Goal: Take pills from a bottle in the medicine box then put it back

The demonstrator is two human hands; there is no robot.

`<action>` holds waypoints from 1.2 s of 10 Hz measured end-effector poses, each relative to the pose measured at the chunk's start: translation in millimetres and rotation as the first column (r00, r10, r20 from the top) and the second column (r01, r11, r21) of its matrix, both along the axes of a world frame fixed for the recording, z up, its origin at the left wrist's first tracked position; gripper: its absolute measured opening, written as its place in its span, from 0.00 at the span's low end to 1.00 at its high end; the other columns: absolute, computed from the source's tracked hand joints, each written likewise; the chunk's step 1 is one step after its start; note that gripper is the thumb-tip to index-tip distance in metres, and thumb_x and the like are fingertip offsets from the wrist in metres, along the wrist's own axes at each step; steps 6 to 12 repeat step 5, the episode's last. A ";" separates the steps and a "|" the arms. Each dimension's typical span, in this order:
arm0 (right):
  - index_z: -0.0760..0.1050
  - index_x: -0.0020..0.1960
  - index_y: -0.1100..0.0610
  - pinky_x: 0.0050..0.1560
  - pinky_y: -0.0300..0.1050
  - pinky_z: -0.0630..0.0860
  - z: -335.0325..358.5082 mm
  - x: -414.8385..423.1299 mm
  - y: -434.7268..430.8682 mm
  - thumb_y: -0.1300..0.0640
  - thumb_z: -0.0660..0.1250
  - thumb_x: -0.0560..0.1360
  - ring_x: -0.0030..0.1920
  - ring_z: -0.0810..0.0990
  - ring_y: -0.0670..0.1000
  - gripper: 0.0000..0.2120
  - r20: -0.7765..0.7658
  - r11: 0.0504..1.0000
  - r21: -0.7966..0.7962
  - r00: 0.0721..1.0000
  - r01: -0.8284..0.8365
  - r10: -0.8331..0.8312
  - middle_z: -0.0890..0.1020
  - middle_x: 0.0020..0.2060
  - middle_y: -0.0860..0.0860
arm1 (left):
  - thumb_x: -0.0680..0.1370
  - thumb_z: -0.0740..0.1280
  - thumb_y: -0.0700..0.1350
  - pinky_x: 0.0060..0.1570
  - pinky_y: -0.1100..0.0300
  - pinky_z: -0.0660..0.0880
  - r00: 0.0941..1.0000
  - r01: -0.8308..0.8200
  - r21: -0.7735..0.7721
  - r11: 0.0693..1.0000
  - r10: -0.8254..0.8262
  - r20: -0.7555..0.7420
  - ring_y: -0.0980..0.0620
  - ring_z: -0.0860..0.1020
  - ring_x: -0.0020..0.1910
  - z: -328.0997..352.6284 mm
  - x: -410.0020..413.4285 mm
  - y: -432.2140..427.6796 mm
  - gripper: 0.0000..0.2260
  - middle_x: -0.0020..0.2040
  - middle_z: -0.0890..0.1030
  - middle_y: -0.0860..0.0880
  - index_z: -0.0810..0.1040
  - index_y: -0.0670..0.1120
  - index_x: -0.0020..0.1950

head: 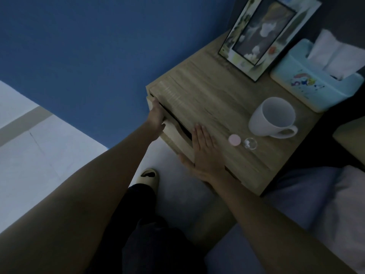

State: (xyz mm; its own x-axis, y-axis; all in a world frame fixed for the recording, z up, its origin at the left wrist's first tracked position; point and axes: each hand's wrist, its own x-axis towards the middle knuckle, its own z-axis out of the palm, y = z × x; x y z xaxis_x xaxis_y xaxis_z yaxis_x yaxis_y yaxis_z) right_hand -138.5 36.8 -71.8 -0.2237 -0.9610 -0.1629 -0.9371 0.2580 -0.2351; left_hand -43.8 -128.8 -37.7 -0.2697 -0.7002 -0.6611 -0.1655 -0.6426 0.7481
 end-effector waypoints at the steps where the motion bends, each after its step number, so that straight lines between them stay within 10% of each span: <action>1: 0.47 0.76 0.61 0.75 0.54 0.45 3.4 1.6 0.2 0.29 0.42 0.70 0.77 0.50 0.56 0.47 -0.049 0.999 -0.035 0.999 -0.007 0.005 0.51 0.77 0.56 | 0.77 0.40 0.66 0.76 0.48 0.53 0.996 0.026 0.057 0.998 -0.021 -0.085 0.48 0.66 0.71 0.7 -8.8 -10.3 0.37 0.72 0.68 0.45 0.54 0.42 0.76; 4: 0.42 0.76 0.61 0.75 0.50 0.44 9.6 1.8 -3.5 0.30 0.46 0.72 0.77 0.45 0.54 0.45 0.023 0.999 0.044 1.000 0.005 -0.006 0.47 0.78 0.56 | 0.76 0.39 0.68 0.75 0.46 0.51 0.994 0.082 0.015 0.997 -0.081 -0.067 0.44 0.55 0.76 -0.5 -1.5 -10.9 0.37 0.79 0.53 0.44 0.48 0.45 0.77; 12: 0.38 0.75 0.61 0.75 0.50 0.41 30.9 -4.8 -4.7 0.38 0.50 0.78 0.77 0.41 0.54 0.39 0.137 0.985 0.168 0.991 -0.029 0.005 0.42 0.77 0.56 | 0.77 0.40 0.66 0.75 0.45 0.53 0.986 0.153 -0.142 0.978 -0.142 0.087 0.43 0.55 0.76 23.1 22.4 2.8 0.35 0.78 0.55 0.44 0.52 0.46 0.78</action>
